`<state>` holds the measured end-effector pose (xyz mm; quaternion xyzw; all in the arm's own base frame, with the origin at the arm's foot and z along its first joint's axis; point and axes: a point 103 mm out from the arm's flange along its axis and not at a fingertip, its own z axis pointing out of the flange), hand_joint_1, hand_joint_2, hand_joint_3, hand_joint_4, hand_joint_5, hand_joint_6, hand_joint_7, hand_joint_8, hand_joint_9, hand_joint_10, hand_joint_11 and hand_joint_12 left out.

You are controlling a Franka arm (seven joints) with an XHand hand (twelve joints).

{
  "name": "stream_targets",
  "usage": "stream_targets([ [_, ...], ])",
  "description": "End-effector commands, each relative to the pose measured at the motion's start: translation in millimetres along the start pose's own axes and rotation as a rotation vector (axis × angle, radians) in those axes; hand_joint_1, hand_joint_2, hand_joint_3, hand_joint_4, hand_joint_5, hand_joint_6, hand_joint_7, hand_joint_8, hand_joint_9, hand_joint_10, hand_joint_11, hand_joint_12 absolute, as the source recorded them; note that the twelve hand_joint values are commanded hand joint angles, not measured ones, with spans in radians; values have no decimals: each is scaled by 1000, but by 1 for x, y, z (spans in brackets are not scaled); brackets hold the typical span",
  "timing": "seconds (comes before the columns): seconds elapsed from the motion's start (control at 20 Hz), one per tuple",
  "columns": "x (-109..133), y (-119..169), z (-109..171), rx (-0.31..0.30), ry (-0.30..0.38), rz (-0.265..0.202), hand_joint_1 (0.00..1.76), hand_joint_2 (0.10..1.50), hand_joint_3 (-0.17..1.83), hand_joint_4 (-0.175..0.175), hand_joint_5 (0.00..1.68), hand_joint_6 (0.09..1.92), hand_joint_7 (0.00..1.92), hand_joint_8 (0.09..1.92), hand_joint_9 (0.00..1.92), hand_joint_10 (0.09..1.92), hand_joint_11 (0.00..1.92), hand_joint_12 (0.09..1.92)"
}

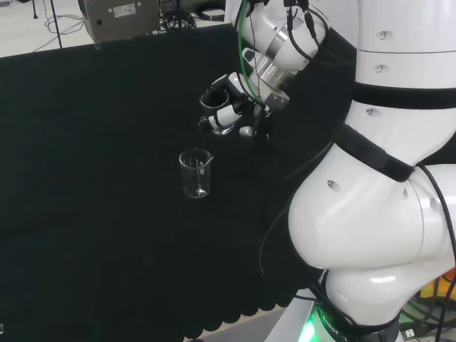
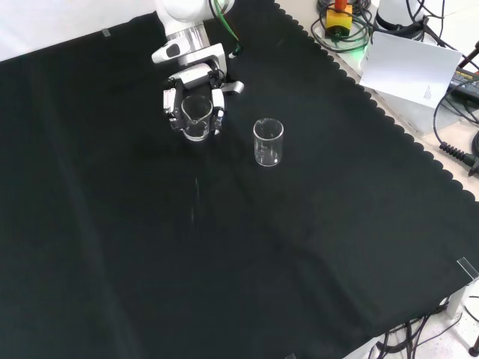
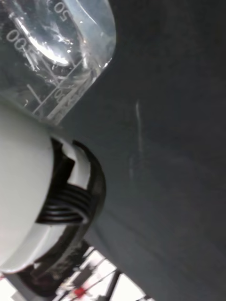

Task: Pick up the beaker on the right.

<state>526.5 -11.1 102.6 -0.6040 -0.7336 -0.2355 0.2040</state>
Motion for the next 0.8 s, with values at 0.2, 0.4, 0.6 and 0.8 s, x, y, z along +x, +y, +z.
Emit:
stream_targets([
  [0.2, 12, -9, -41, 178, -250, -43, 1546, 609, 573, -175, 1419, 227, 1492, 347, 1689, 87, 1178, 700],
  [0.4, 21, -22, -58, 195, -271, -10, 1546, 616, 566, -175, 1416, 209, 1490, 341, 1687, 87, 1164, 749],
  [0.6, 28, -38, -75, 231, -289, 39, 1547, 613, 572, -175, 1420, 195, 1486, 343, 1687, 87, 1163, 771],
  [0.8, 34, -57, -86, 242, -270, 62, 1547, 607, 581, -175, 1429, 177, 1487, 345, 1686, 87, 1165, 773],
])
